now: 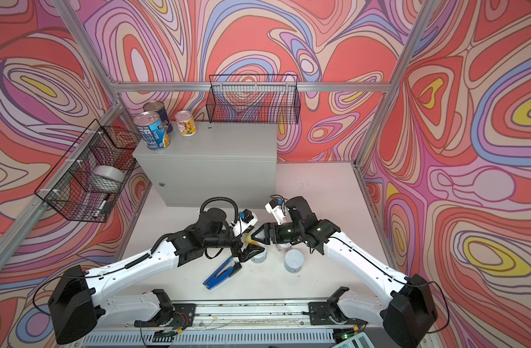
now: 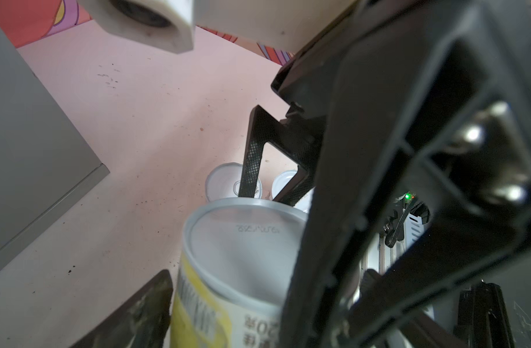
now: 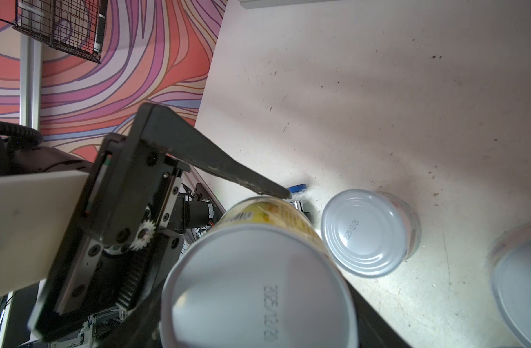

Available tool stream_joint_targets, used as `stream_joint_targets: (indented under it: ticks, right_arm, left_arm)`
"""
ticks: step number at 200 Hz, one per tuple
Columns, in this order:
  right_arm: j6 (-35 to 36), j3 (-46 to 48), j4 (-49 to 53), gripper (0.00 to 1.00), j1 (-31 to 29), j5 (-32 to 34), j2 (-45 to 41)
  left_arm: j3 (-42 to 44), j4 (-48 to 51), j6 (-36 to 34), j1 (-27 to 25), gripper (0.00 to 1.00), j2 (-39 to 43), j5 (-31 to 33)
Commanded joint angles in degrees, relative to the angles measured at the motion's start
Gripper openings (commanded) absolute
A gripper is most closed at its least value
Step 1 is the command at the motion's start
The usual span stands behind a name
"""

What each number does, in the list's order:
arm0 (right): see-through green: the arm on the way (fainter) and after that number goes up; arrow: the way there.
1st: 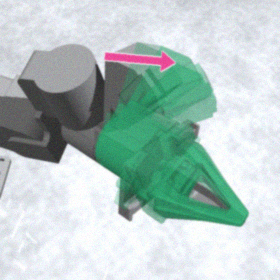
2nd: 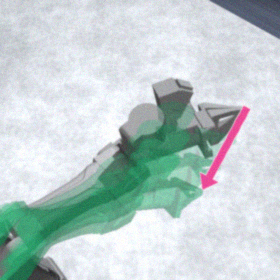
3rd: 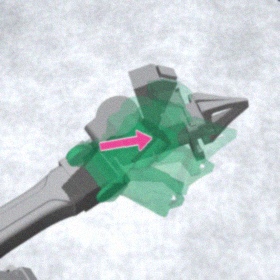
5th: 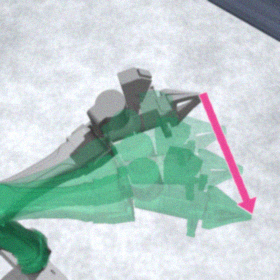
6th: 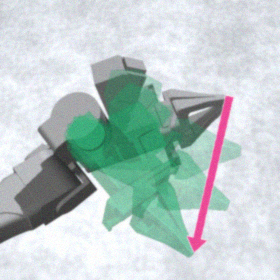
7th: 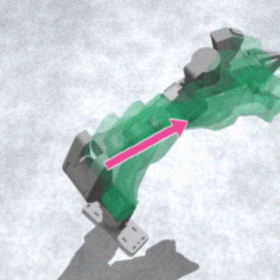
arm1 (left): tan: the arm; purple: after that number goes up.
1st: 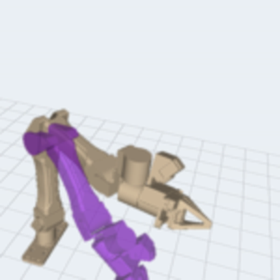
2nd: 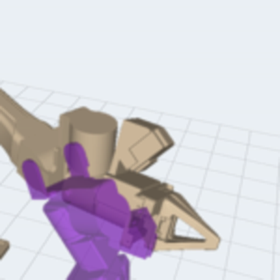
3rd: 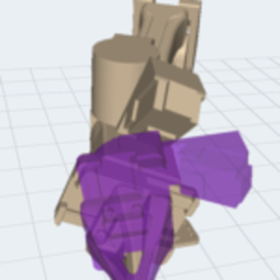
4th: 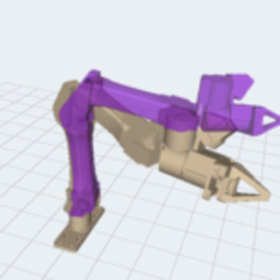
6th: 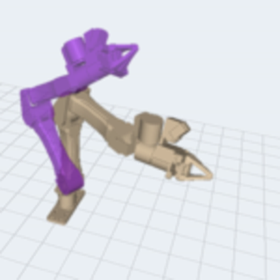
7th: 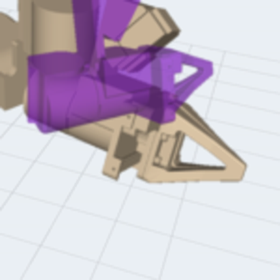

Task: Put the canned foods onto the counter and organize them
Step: 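Close the left gripper on the yellow-labelled can while the right gripper opens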

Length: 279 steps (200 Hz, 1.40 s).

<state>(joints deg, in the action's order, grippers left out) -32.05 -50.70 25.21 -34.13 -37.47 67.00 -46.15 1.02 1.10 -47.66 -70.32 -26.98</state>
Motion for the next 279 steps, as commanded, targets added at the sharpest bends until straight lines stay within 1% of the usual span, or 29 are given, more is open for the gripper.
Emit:
stream_joint_targets:
  ticks: [1,40,82,112,140,162,173,196,214,256,279]
  right_arm:
    - [-0.9,0.5,-4.4,0.55,0.7,-3.2,-1.1]
    - [-1.8,1.3,-5.7,0.54,1.3,-4.3,-1.6]
    - [-2.3,1.3,-5.9,0.54,2.0,-5.3,-2.2]
    - [-2.4,1.0,-6.0,0.54,2.3,-5.8,-2.3]
    - [-3.1,1.5,-7.2,0.55,2.5,-6.5,-2.2]
    - [-3.5,1.5,-7.6,0.54,2.7,-6.7,-2.1]
    - [-3.8,1.5,-7.7,0.54,2.7,-6.8,-2.1]
    - [-4.2,1.5,-7.6,0.54,2.7,-6.9,-2.1]
    - [-4.0,1.4,-7.0,0.54,2.7,-6.3,-2.0]
    - [-3.8,1.3,-6.5,0.54,2.7,-6.1,-1.1]
    - [-3.4,1.4,-6.3,0.56,2.7,-5.5,-1.2]
  left_arm:
    - [-1.7,-2.8,-1.3,-0.2,1.00,-0.7,-1.3]
    - [-1.3,-3.8,-1.8,-0.2,1.00,-1.2,-0.9]
    - [-2.0,-2.1,-3.1,-0.2,0.94,-1.7,-1.4]
    - [-2.0,-1.5,-3.3,-0.2,0.97,-1.9,-1.4]
    - [-1.8,-0.8,-4.0,-0.2,0.96,-1.9,-0.6]
    - [-1.7,-0.5,-4.3,-0.2,0.93,-2.1,-0.1]
    - [-1.9,-0.3,-4.3,-0.2,0.87,-2.3,-0.4]
    - [-2.6,0.6,-4.2,-0.2,0.77,-2.9,-1.0]
    - [-2.4,-0.3,-3.9,-0.2,0.76,-2.9,-0.9]
    - [-2.6,-1.5,-2.9,-0.2,0.69,-3.2,-1.1]
    - [-2.3,-2.6,-0.8,-0.2,0.64,-3.0,1.4]
